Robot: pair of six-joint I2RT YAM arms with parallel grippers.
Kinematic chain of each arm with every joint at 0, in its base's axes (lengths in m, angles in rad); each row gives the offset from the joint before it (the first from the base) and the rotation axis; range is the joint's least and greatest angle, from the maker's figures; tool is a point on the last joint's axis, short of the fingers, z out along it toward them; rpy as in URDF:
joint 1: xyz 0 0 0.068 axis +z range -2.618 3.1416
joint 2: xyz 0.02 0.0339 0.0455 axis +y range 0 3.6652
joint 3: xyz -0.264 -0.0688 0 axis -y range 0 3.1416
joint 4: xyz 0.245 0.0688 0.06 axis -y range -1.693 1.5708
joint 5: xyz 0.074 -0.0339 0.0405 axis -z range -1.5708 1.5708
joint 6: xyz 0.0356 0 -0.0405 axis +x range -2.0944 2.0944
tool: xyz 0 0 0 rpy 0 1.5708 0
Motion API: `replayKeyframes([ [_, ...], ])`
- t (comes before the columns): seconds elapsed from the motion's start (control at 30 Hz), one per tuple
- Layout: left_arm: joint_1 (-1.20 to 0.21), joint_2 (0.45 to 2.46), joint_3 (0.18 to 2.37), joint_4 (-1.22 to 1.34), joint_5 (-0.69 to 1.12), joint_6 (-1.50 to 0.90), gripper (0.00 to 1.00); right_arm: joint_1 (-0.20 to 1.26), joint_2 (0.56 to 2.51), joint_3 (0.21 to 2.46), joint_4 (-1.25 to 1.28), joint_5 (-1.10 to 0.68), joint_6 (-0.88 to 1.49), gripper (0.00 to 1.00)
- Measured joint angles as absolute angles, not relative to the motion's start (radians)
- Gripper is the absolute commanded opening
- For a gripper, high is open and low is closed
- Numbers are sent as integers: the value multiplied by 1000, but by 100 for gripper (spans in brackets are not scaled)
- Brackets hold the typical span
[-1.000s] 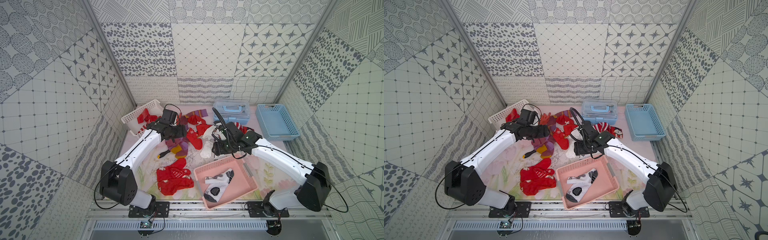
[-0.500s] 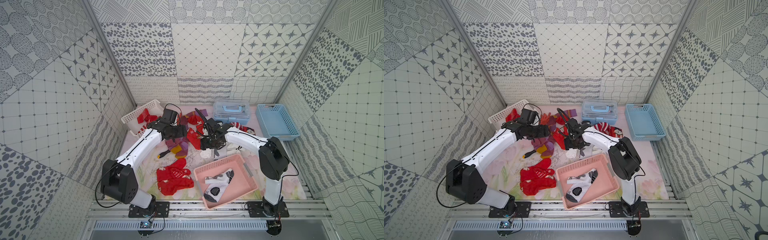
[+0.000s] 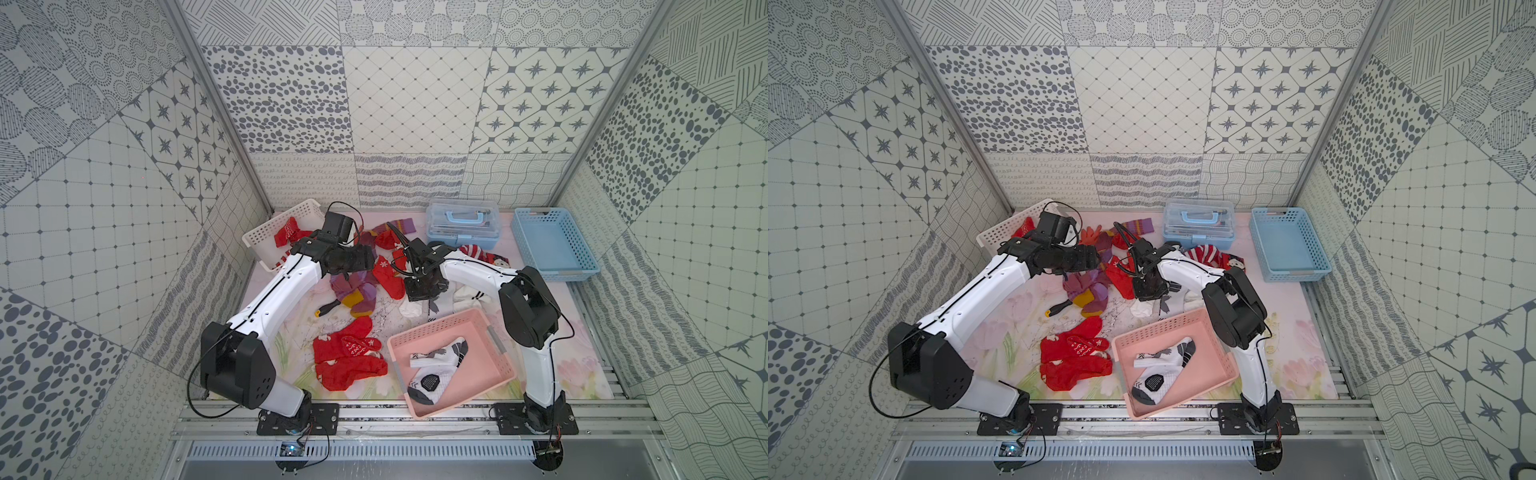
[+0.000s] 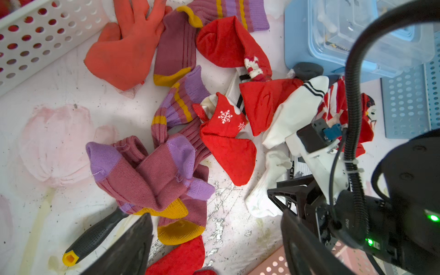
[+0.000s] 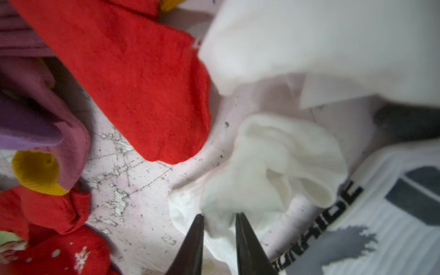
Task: Sort the socks into the basket by color
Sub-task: Pick up the sock from the center of the board.
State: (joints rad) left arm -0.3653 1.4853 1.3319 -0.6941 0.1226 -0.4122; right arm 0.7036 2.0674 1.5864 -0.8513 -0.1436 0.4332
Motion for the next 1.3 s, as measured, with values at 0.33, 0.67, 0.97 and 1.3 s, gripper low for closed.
replayKeyframes([
  [0.33, -366, 1433, 1278, -699, 144, -409, 84, 701, 2020, 1563, -856, -147, 424, 0],
  [0.67, -395, 1391, 1243, -686, 142, -425, 84, 694, 1848, 1575, -861, -161, 385, 0],
  [0.97, -416, 1460, 1249, -626, 184, -432, 84, 726, 1661, 1575, -970, -158, 390, 0],
  [1.3, -434, 1523, 1263, -585, 245, -419, 82, 868, 1356, 1362, -1113, -167, 510, 0],
])
